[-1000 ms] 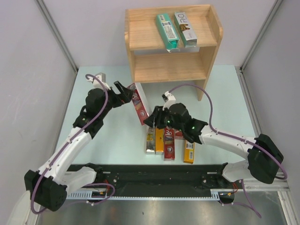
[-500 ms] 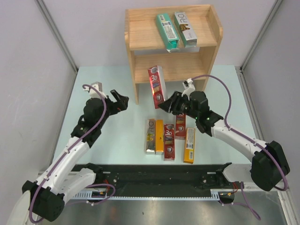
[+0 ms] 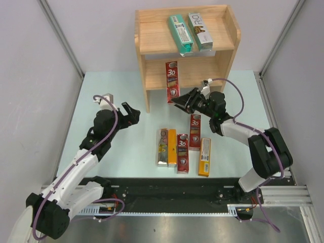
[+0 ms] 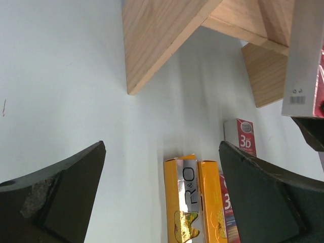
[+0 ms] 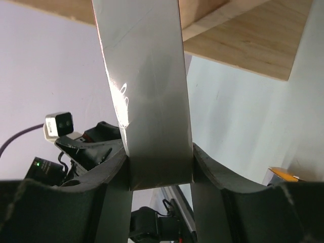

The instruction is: Place and organize the toothpastes onto the shelf

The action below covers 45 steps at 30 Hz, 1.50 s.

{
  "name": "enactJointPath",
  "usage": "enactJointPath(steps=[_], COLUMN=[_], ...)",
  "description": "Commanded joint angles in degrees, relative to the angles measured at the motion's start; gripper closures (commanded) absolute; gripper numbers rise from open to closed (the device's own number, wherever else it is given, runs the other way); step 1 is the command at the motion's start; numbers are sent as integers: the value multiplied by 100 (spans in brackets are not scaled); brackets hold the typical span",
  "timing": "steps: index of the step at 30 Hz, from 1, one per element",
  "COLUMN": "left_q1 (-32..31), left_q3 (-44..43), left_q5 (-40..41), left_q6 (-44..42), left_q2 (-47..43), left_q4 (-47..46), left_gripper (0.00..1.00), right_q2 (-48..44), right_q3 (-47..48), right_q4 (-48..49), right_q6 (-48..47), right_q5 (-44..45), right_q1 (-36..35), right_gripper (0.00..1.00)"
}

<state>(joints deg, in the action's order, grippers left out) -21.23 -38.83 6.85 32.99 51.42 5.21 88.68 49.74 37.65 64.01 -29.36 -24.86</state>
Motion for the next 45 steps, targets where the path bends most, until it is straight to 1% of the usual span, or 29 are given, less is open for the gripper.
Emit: enactJointPath(steps=[1, 5, 10, 18, 21, 24, 30, 33, 34, 36, 37, 39, 40, 42, 43, 45], left_q1=[40, 40, 40, 40, 40, 40, 40, 40, 40, 40, 40, 40, 40, 49, 40, 49], left_q3=[112, 183, 297, 464, 508, 543, 596, 622, 613, 631, 631, 648, 657, 683, 684, 719], left_q5=[-70, -70, -114, -105, -105, -114, -114, -114, -123, -123, -123, -114, -123, -123, -131, -140], left_q6=[5, 14, 49, 84, 93, 102, 120, 120, 120, 120, 120, 120, 128, 128, 146, 155], left_q2=[-141, -150, -185, -238, -246, -246, -264, -281, -281, -290, -299, -325, -325, -343, -343, -343], left_q4=[-143, -143, -170, -205, -214, -222, -222, -222, -222, -205, -214, -205, -205, -205, -214, -240], left_gripper=[0, 0, 0, 0, 0, 0, 0, 0, 0, 0, 0, 0, 0, 0, 0, 0], right_q2=[351, 658, 1097, 1774, 1933, 2012, 2170, 2223, 2232, 2267, 2267, 2259, 2241, 2215, 2215, 2171], right_q3=[607, 1098, 1424, 2337, 2488, 2611, 2699, 2691, 2699, 2699, 2699, 2699, 2699, 2699, 2699, 2699], right_q4=[1175, 1148, 1271, 833, 675, 490, 419, 436, 462, 506, 507, 385, 349, 218, 208, 121], right_q6=[604, 727, 973, 1175, 1193, 1167, 1246, 1272, 1289, 1324, 1325, 1264, 1246, 1184, 1141, 1105], right_q5=[-395, -412, -386, -456, -474, -456, -570, -588, -588, -614, -623, -649, -658, -658, -667, -641], right_q1=[17, -19, 8, 78, 96, 122, 166, 175, 175, 175, 183, 183, 175, 192, 192, 201], right_gripper=[78, 78, 77, 76, 76, 74, 68, 64, 59, 54, 50, 46, 41, 36, 32, 29])
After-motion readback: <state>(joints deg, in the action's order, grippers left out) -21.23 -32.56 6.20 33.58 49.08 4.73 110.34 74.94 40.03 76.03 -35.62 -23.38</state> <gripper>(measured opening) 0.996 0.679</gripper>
